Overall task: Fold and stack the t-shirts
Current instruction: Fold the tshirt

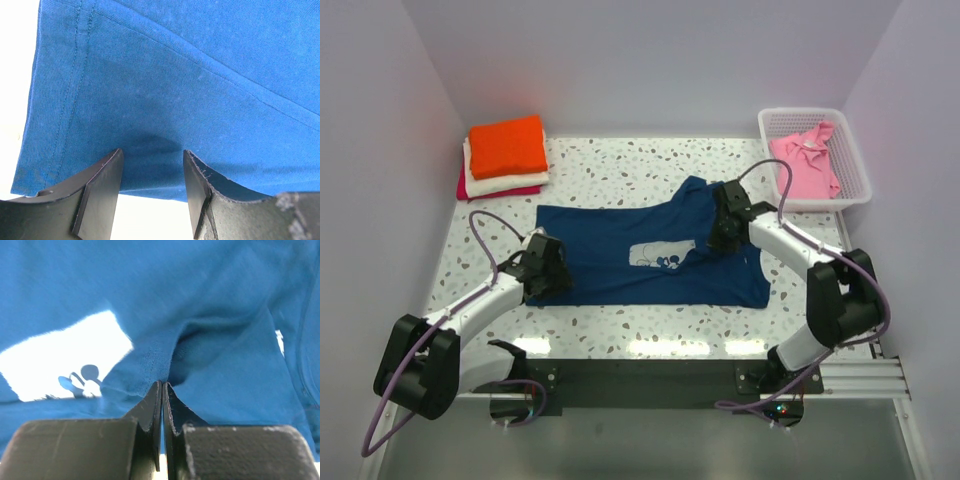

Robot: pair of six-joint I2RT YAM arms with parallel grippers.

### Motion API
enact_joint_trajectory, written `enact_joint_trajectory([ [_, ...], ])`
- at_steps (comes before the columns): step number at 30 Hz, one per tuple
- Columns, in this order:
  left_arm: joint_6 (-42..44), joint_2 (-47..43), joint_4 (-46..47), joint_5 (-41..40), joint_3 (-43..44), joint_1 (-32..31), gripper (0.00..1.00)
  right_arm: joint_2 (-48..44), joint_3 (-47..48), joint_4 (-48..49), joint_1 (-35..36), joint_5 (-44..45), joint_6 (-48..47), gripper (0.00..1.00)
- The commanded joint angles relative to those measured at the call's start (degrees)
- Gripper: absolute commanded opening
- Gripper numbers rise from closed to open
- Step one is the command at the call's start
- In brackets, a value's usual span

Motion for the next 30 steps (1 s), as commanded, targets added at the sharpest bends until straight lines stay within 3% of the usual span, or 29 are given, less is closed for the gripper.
enact_joint_trajectory([
  [1,1.1,-0.3,0.9,-0.8,1.2,0.1,0.56,4.6,7.7,0.2,1.0,0.0,-2.5,0.00],
  [10,1.6,-0.2,0.3,-1.1,1.6,0.1,0.56,16.3,17.1,1.2,2.3,-0.3,-6.0,0.00],
  [30,1.4,-0.5,-0.1,-1.1,1.6,0.1,0.56,21.0,22.4,4.9,5.0,-2.2,-10.4,0.00],
])
